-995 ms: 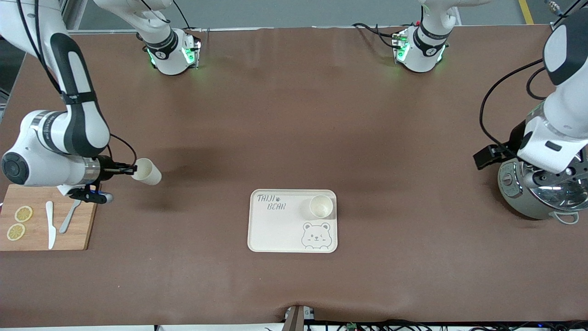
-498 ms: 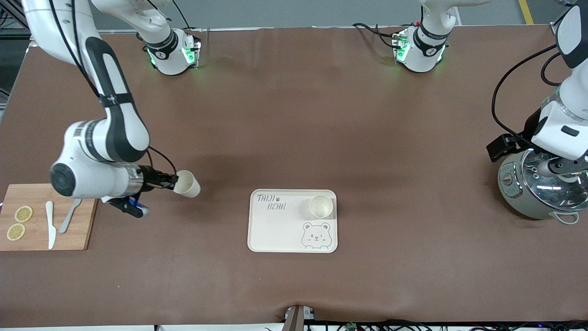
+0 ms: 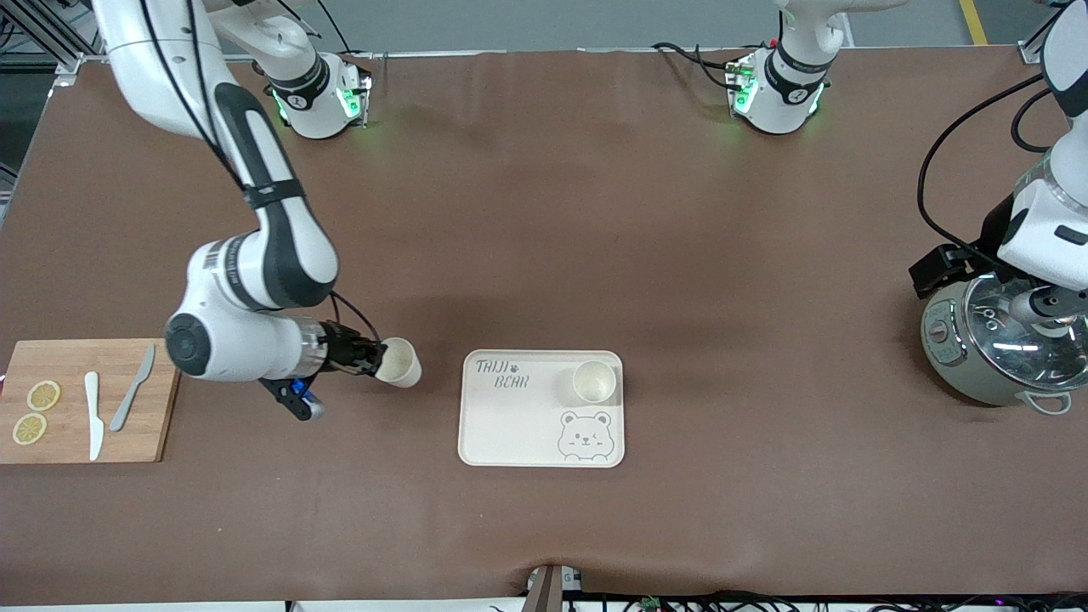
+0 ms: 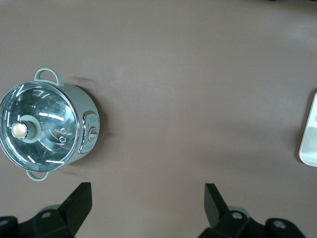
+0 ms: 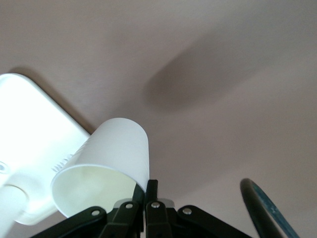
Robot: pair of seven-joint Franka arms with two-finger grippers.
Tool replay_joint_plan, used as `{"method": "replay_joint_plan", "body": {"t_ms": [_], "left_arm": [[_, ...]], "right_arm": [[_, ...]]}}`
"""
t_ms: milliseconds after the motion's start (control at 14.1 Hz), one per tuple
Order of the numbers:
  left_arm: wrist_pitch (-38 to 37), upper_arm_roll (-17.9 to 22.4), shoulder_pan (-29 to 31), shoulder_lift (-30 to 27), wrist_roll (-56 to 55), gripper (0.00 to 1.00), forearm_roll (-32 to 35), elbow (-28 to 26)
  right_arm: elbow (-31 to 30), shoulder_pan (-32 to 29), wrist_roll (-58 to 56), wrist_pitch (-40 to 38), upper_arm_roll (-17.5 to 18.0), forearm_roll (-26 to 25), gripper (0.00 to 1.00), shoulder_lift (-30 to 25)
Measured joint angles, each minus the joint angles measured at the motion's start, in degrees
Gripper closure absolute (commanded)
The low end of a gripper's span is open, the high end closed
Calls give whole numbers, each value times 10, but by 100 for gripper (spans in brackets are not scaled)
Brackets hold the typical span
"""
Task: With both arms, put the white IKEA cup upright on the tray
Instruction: 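Carry the cup with the right gripper onto the white tray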
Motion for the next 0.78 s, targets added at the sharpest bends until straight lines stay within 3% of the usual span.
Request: {"method": "replay_joint_plan", "body": {"t_ms": [355,569,782], "left_arm": [[-2,0,0,-11,7,0,0,0],[-20,3,-1,-18,29,0,-8,0],[-29,35,-8,-49,62,0,-48,-26]], "right_arm": [[18,44,94,81,1,50,100,43],[38,63,141,92,1,54,100,69],[44,78,172,104,1,55,100,82]]}}
